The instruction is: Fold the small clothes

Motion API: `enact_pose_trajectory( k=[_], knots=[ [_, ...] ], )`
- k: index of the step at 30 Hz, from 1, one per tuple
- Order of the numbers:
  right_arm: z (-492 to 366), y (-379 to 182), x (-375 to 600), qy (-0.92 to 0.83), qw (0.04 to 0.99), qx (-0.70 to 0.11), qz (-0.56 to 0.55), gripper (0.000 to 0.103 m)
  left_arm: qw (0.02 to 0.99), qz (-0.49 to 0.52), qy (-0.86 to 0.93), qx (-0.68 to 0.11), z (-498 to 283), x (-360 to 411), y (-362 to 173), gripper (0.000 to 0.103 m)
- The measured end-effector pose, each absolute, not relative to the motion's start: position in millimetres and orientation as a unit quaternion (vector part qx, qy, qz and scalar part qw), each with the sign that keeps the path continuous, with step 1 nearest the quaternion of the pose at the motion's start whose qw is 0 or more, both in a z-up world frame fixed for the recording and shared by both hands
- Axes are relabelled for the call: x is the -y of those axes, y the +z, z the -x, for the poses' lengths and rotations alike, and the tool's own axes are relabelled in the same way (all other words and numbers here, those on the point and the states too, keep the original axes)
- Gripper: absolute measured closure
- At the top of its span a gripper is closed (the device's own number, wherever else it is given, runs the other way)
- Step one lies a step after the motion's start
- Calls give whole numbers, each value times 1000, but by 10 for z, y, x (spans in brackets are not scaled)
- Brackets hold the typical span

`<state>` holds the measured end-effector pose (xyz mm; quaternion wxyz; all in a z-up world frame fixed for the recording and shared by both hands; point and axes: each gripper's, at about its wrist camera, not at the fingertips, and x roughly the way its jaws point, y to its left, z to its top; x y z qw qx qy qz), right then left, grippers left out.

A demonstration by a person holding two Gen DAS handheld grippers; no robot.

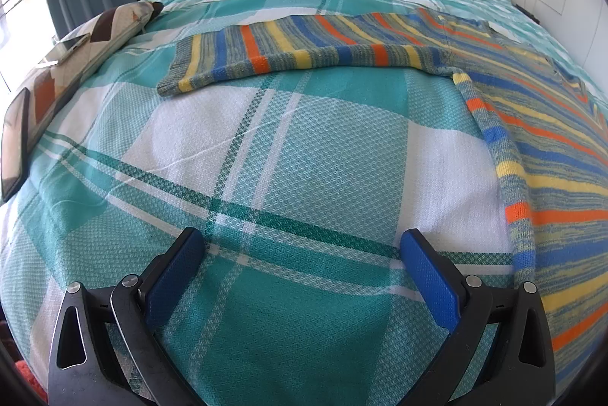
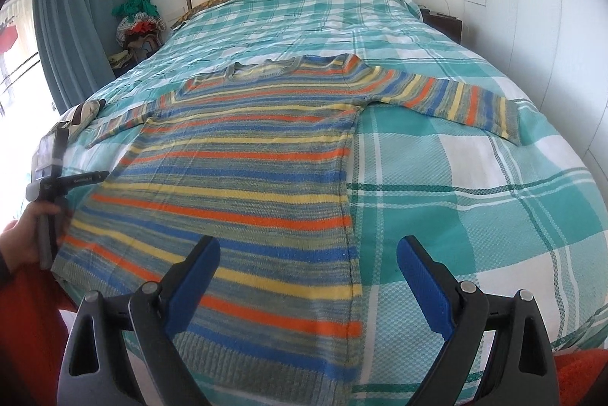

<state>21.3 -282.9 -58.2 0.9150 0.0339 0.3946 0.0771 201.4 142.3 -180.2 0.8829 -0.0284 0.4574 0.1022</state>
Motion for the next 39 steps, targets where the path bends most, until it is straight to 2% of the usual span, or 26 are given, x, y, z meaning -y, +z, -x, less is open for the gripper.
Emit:
enact_pose_trajectory(
  k=[39],
  knots=[
    [-214,-636,2822,78,911,-403,-40,9,883,28,103,-456,-2005,-1415,-1808,0]
  ],
)
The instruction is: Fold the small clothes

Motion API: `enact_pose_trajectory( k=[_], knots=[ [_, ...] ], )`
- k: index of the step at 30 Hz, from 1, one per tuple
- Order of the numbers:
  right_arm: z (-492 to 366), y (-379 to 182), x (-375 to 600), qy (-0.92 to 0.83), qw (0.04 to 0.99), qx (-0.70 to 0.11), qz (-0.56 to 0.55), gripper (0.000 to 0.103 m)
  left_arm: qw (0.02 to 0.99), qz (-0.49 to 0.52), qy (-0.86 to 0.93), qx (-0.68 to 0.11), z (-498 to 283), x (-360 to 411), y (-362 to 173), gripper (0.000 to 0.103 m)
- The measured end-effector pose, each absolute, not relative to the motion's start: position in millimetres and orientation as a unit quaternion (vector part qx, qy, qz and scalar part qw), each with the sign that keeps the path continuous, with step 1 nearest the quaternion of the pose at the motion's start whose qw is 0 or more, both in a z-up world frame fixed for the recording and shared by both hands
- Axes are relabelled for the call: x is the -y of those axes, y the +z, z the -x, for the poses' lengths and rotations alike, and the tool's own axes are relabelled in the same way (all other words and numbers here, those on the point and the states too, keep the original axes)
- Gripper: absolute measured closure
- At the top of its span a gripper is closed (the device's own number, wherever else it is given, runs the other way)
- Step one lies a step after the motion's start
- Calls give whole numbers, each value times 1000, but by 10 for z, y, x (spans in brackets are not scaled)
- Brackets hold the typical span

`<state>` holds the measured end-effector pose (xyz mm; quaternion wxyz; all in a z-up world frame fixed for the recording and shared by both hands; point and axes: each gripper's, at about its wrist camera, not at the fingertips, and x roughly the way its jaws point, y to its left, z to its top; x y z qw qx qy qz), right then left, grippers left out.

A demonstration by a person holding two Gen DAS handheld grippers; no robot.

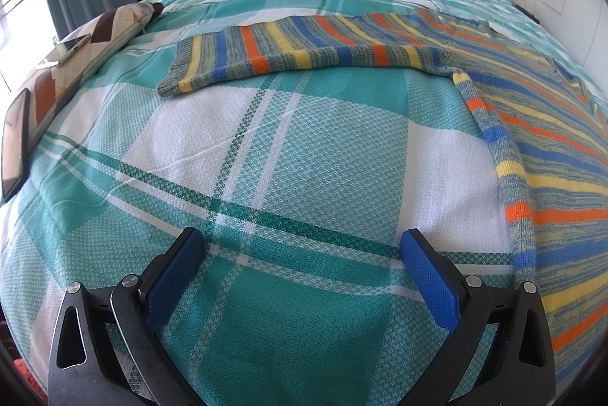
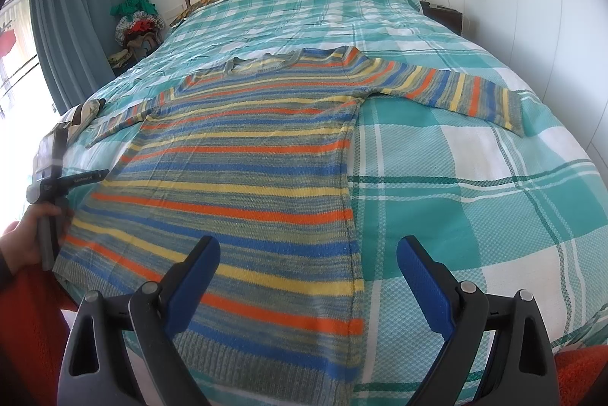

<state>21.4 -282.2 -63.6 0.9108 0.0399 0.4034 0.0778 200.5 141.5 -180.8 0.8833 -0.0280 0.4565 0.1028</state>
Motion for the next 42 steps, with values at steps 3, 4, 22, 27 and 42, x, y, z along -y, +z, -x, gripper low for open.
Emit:
enact_pose_trajectory(
  k=[3,4,22,27,42],
  knots=[
    [-211,-645,2818,78,910,-405,-41,9,883,28,103,-456,-2004,-1415,-1808,0],
    [-213,-646,2819,78,910,-406,-41,9,883,28,103,-456,-2004,-1414,-1808,0],
    [-219,-672,2849,78,908,-410,-44,9,885,28,104,-452,-1997,-1419,-1782,0],
    [-233,-694,2860,79,905,-414,-49,9,885,28,104,-452,-1996,-1417,-1783,0],
    [-1245,-203,4672,-28,910,-386,-149,10,884,89,-9,-459,-1695,-1395,-1109,1]
  ],
)
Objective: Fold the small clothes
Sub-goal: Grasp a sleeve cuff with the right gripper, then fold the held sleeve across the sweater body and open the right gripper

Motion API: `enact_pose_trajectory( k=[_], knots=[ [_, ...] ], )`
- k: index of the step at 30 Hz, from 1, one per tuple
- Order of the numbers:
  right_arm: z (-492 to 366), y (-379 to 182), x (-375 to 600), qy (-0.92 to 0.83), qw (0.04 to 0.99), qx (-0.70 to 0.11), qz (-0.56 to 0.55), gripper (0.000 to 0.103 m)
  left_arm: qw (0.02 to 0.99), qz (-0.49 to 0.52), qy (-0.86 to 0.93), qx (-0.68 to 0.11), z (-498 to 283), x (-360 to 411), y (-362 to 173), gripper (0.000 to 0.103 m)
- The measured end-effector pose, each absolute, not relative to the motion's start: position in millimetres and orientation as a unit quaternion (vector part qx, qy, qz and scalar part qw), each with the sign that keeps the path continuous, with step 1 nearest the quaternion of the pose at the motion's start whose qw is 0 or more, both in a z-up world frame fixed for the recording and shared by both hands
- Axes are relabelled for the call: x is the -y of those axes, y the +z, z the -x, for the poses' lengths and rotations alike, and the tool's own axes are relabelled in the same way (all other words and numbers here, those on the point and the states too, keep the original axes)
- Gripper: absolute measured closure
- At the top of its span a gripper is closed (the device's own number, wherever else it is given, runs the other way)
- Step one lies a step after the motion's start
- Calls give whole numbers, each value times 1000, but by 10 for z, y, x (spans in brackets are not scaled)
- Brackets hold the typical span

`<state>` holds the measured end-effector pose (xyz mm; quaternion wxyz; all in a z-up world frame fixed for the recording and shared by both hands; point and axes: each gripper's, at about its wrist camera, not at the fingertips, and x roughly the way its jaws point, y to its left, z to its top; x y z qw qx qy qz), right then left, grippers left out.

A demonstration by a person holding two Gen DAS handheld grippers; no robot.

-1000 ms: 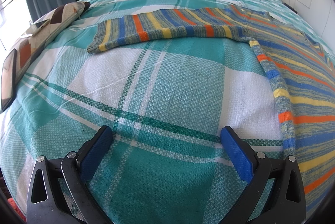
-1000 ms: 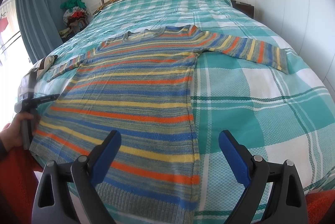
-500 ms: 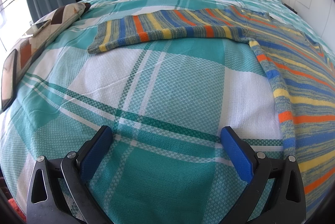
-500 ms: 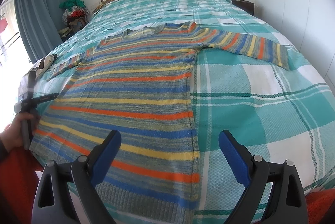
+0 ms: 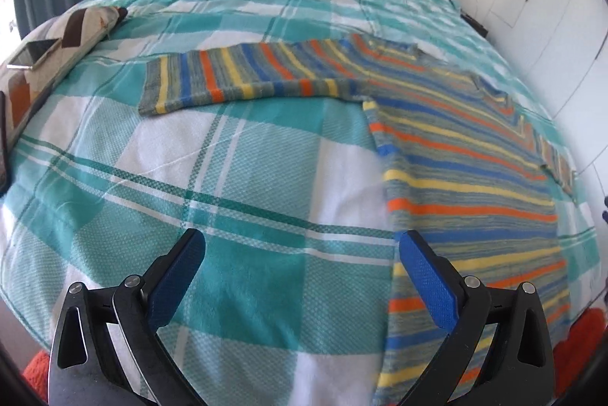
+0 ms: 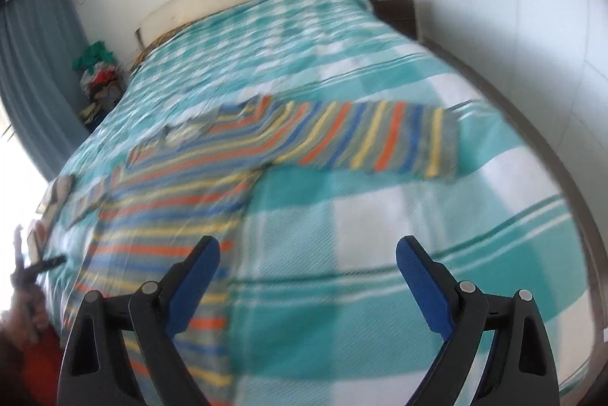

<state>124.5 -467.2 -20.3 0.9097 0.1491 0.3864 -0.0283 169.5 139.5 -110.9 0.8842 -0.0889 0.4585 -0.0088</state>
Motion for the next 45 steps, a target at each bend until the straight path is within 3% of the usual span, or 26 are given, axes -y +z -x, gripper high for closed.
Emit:
enact_pose_trajectory(
  k=[4,7,13,15,16,22,29,36,37,38,40,45],
  knots=[
    [-1722,-368,5643,-68,873,-400,-271,12,906,98,42,-409,-1478,-1434,-1097,1],
    [-1964,-637,5966,-59,835,-417,-355,36,901,102,65,-418,-1515,-1512,-1192,1],
    [-2329,-992,5854,-68,812,-470,-339,39,890,102,89,-436,-1570,-1595,-1347,1],
    [-2389,-1033,5797,-62,811,-480,-328,56,885,105,87,-444,-1599,-1595,-1404,1],
    [-2416,-1041,5754,-67,808,-494,-314,100,884,103,87,-448,-1613,-1586,-1429,1],
    [-2428,-376,5311,-93,866,-446,-204,101,886,97,76,-447,-1586,-1527,-1431,1],
    [-2854,557,3777,114,895,-394,-176,101,889,107,65,-441,-1585,-1541,-1397,1],
    [-3446,388,2310,248,862,-414,-156,99,883,130,78,-444,-1550,-1682,-1421,1],
    [-3510,285,2232,265,845,-432,-173,91,881,135,79,-447,-1548,-1705,-1431,1],
    [-3586,186,2201,275,828,-450,-192,69,880,140,80,-447,-1546,-1730,-1437,1],
    [-3571,157,2258,278,826,-443,-211,54,878,152,77,-448,-1540,-1769,-1444,1],
    [-3573,146,2748,214,844,-453,-191,55,876,157,70,-451,-1587,-1769,-1460,1]
  ],
)
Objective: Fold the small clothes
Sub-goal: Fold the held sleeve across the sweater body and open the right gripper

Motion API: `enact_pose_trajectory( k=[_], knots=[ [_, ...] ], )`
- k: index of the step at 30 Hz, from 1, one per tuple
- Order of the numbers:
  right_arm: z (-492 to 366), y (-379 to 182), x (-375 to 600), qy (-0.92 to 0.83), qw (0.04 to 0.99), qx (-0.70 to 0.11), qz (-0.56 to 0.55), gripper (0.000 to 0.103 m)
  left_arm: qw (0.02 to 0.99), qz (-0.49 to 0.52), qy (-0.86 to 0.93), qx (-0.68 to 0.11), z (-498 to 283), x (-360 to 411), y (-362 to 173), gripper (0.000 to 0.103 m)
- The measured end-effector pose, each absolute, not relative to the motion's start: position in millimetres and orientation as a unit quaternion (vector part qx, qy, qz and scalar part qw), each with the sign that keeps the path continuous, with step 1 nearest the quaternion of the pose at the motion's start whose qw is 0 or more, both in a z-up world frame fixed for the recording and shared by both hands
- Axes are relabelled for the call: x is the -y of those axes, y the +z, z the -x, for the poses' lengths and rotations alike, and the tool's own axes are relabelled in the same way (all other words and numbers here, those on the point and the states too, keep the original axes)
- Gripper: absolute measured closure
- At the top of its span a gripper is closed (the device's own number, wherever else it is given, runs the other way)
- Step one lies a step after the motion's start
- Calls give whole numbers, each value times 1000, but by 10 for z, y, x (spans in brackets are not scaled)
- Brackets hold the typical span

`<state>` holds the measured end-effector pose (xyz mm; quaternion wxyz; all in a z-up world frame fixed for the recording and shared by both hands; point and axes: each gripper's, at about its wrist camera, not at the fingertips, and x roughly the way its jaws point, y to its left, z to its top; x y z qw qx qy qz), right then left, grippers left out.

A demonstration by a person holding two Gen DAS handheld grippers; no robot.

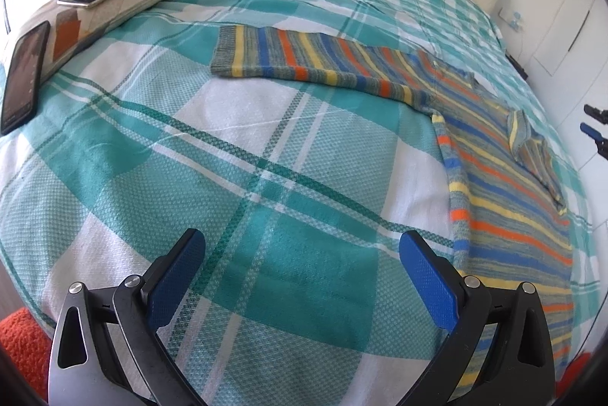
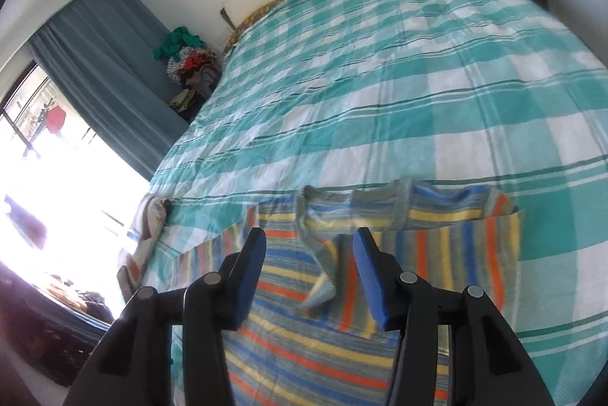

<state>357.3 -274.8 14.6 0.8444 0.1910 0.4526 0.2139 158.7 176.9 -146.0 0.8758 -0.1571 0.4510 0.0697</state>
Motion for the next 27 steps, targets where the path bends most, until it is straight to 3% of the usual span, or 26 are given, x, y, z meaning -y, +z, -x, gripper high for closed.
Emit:
enact_pose_trajectory(
  k=[2,7,8,9,11,16,19,23,27],
  knots=[
    [-3590,-12,2881,204,835,-479,-179,66,875,151,67,-455,-1622,-1721,-1480,1],
    [-3444,-938,3046,144,773,-608,-107,70,878,109,64,-462,-1659,-1547,-1512,1],
    [-3397,-1083,3093,107,770,-625,-70,82,878,98,64,-463,-1660,-1511,-1518,1],
    [-3353,-1133,3163,86,775,-623,-55,86,879,87,64,-465,-1658,-1485,-1524,1],
    [-3271,-1051,3287,70,793,-602,-64,79,880,72,62,-466,-1650,-1441,-1533,1],
    [-3113,-707,3205,127,815,-560,-78,78,880,64,56,-467,-1688,-1404,-1543,1],
    [-2984,-776,3001,186,796,-570,-76,67,877,65,58,-472,-1697,-1406,-1565,1],
    [-2669,-966,2843,162,797,-582,-12,66,871,48,60,-485,-1690,-1383,-1630,1],
    [-2222,-734,3021,141,833,-534,-25,65,872,35,52,-485,-1661,-1345,-1625,1]
  ],
)
